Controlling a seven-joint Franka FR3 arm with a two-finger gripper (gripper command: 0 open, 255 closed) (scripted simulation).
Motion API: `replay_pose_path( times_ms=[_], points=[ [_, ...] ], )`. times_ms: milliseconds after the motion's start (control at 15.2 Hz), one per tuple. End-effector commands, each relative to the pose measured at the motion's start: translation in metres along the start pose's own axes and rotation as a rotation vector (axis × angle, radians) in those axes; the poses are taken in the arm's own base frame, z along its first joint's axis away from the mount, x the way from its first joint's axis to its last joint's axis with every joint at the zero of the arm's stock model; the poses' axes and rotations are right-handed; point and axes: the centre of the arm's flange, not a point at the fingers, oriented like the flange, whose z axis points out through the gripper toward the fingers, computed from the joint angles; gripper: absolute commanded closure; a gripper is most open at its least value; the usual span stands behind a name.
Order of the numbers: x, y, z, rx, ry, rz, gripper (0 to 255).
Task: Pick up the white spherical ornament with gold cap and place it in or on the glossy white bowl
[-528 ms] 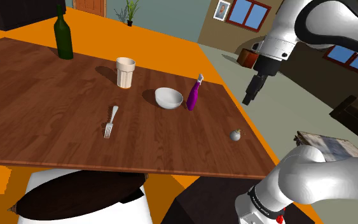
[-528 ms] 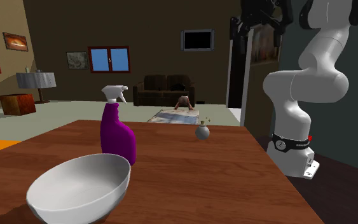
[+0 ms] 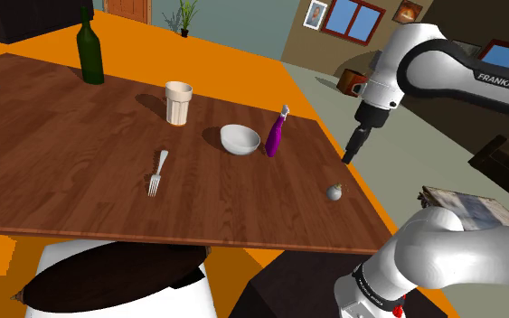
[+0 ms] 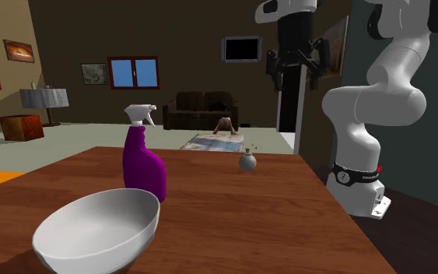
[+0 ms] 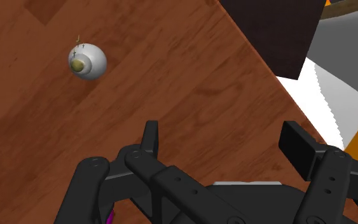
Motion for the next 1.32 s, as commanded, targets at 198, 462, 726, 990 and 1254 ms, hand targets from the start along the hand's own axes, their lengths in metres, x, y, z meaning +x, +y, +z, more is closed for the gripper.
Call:
replay_pose_path(
  times_ms=[198, 462, 726, 990, 1254],
  points=[
    [-0.004, 0.041, 0.045, -0.051, -0.004, -0.026, 0],
    [-0.006, 0.074, 0.081, -0.09, -0.008, -0.045, 0],
    [-0.008, 0.109, 0.115, -0.13, -0.012, -0.065, 0],
    [-0.009, 0.142, 0.146, -0.167, -0.016, -0.083, 0],
    [-0.009, 0.145, 0.167, -0.167, -0.016, -0.083, 0]
  ],
)
